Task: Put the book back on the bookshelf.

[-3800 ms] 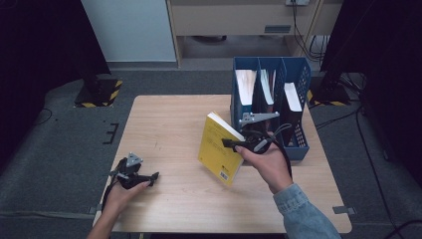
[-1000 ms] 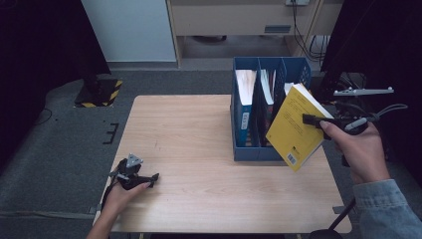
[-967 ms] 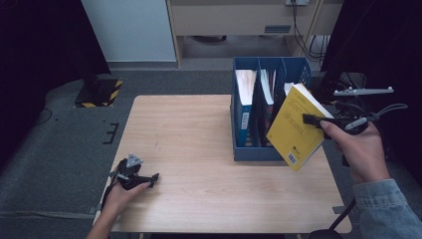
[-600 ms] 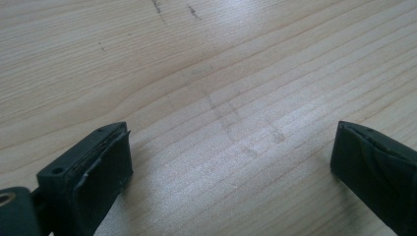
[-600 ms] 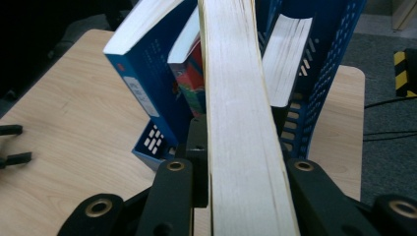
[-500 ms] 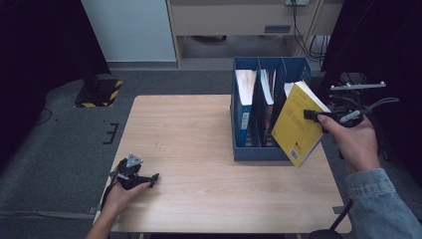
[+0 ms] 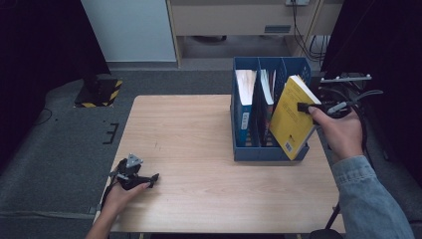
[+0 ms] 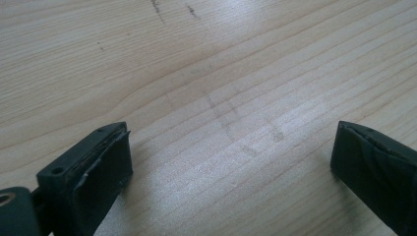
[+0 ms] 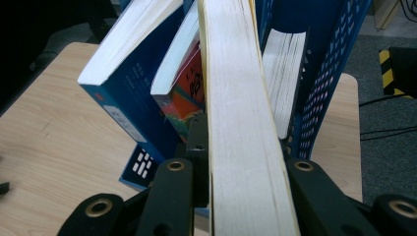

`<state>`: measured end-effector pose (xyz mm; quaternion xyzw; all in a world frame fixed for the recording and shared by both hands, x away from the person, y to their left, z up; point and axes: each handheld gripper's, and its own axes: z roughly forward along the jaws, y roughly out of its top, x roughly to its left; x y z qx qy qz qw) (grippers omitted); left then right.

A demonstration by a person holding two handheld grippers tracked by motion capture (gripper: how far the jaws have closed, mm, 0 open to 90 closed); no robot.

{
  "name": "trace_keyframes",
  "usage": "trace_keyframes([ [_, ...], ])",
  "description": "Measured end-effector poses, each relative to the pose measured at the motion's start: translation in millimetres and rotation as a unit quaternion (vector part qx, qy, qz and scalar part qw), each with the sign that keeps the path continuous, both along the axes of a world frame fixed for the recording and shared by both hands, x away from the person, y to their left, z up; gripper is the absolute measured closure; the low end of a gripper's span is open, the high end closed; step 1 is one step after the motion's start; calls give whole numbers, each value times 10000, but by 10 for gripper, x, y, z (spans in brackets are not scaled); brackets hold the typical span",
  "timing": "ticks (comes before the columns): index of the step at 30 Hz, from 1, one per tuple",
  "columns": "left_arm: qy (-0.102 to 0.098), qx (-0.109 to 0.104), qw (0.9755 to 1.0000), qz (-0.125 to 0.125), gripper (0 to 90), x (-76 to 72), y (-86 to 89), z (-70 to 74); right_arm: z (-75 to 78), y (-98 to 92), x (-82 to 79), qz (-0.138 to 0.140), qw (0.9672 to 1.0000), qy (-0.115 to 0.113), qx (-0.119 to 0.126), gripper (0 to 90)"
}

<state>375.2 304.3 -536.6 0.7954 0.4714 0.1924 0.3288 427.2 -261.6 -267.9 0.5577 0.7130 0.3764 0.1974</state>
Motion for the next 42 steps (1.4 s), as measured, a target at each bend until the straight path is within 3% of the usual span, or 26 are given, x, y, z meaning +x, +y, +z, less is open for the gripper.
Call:
trace_keyframes([
  [18,-1,21,10000,-31,9,7,2,1,-42,199,495,-300,9995,28,109,736],
  [26,-3,13,10000,-50,10,6,7,0,-193,276,570,-520,9983,20,274,735],
  [42,-2,20,10000,-68,10,-5,17,1,-243,419,741,-455,9987,-87,212,734],
])
